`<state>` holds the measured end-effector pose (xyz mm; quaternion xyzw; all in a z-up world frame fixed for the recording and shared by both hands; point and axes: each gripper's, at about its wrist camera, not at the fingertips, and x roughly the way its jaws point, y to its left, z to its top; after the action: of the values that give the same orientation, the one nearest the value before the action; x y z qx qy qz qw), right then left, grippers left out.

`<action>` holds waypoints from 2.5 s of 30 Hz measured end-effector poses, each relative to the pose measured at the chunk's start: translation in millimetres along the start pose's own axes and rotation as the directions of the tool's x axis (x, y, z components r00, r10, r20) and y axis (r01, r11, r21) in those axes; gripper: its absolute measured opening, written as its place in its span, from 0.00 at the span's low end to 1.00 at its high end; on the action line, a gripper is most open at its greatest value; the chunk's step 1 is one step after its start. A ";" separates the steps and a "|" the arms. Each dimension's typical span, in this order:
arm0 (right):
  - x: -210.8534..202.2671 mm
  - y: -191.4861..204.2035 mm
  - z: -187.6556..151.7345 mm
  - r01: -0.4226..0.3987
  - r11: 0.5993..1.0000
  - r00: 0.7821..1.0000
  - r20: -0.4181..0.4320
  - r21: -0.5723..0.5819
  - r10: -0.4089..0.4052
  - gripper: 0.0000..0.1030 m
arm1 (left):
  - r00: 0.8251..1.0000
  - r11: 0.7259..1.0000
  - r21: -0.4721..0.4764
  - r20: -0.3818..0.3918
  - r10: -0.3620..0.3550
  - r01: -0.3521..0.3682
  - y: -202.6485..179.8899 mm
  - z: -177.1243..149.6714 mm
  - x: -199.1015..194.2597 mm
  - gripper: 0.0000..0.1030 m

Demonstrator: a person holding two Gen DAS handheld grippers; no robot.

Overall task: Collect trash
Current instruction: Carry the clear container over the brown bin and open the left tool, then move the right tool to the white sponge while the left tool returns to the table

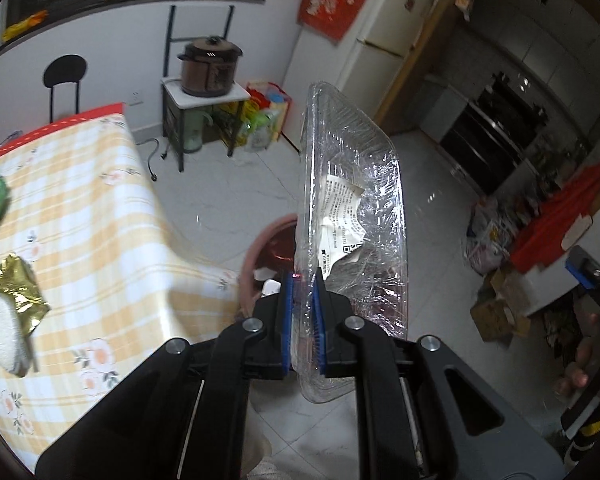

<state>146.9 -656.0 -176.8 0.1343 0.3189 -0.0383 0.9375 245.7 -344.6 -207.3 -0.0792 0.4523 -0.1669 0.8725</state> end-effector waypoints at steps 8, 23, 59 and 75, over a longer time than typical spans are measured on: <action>-2.2 -23.3 -11.7 0.032 0.998 0.999 -0.011 0.053 -0.032 0.95 | 0.998 0.998 0.030 -0.008 -0.060 0.060 -23.9 8.2 28.9 0.53; 9.9 33.9 6.9 -0.061 0.998 0.998 0.024 -0.016 0.062 0.95 | 0.973 0.996 -0.014 0.211 0.090 -0.089 19.6 17.4 -76.9 0.94; 55.1 367.8 -57.2 -0.311 0.885 0.944 -0.218 -0.346 0.246 0.95 | 0.845 0.810 -0.462 0.205 0.494 -0.361 331.0 -116.1 -286.2 0.94; 127.8 567.1 -200.9 -0.438 0.569 0.881 -0.457 -0.696 0.121 0.95 | 0.901 0.828 -0.474 0.143 0.409 -0.300 448.0 -158.8 -283.9 0.94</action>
<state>219.5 -53.8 -278.3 -0.2332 0.4425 0.2812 0.8190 62.6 177.9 -212.1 -0.2079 0.3770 0.1165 0.8950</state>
